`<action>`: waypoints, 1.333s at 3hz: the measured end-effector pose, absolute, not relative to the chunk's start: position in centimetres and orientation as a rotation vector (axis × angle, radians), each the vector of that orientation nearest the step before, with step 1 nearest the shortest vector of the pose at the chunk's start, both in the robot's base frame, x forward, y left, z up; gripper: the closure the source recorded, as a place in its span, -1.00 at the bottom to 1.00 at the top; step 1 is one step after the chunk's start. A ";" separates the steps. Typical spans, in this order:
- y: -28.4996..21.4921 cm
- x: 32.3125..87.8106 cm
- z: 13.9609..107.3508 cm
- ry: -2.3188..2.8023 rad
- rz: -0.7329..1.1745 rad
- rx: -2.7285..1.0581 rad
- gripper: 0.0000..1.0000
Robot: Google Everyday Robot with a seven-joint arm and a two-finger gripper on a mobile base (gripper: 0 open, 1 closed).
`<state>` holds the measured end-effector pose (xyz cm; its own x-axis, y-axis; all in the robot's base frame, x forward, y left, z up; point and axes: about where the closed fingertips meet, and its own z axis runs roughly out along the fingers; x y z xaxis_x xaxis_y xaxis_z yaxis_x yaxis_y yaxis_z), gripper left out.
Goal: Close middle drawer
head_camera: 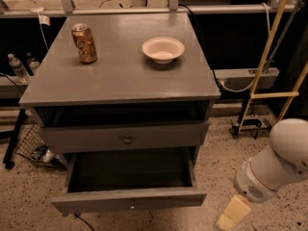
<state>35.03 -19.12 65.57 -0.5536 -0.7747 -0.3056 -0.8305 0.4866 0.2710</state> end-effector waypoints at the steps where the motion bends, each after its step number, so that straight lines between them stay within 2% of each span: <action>1: -18.3 34.8 61.0 2.587 0.685 -1.369 -1.00; 4: -15.1 33.0 49.0 2.634 0.889 -1.329 -1.00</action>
Offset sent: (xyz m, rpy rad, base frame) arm -0.0106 0.0248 -0.1401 0.1308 0.1012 -0.0681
